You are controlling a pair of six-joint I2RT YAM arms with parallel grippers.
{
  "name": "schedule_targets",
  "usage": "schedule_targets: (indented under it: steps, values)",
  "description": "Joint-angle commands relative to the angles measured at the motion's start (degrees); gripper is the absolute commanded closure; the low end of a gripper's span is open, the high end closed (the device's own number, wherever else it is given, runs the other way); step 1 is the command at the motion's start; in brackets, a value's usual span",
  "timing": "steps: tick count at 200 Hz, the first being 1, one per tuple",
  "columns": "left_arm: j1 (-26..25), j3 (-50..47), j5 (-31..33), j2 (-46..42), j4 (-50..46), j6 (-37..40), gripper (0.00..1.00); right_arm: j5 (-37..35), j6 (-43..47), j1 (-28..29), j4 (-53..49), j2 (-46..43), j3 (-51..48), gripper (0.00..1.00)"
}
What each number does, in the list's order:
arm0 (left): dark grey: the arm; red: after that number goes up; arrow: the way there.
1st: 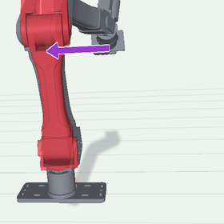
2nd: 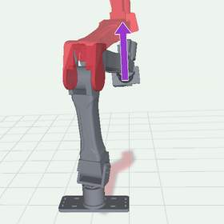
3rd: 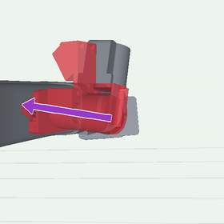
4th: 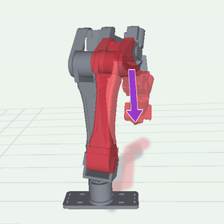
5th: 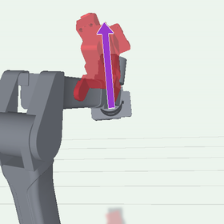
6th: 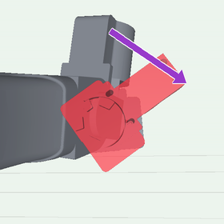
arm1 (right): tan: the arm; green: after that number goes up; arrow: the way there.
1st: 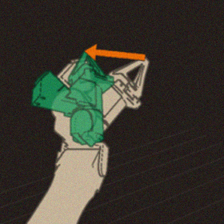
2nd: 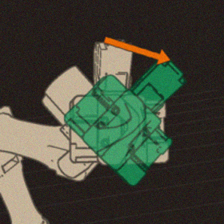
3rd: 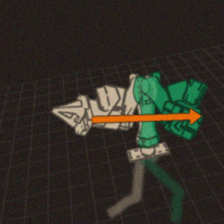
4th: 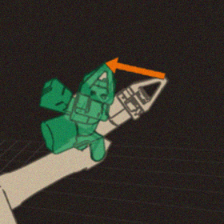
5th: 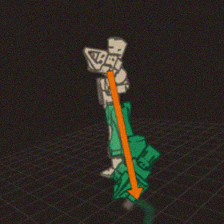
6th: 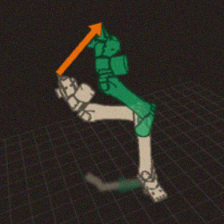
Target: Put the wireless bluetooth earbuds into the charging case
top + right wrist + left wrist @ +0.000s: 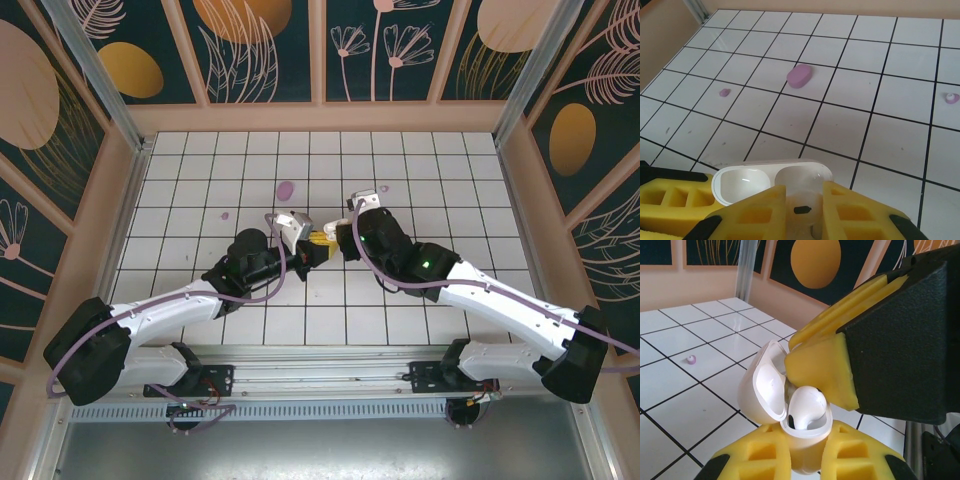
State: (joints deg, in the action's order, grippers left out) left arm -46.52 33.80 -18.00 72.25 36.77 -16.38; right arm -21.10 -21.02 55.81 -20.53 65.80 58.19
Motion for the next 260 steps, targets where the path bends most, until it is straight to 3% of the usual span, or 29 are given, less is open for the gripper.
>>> schedule_targets:
  steps: [1, 201, 260]
  values:
    - [-0.1, 0.5, 0.1, -2.4, 4.5, 0.9, 1.0, 1.0, -2.9, -0.3, -3.3, 0.8, 0.2, 0.79]
    - [-0.1, 0.3, 0.2, -3.1, 4.0, 1.4, 1.0, 0.0, -7.7, -0.3, -8.7, 2.7, 8.4, 0.59]
    - [-0.1, 0.4, 0.1, -3.0, 4.2, 1.2, 1.0, 0.5, -8.1, -0.4, -9.4, 3.3, 10.2, 0.57]
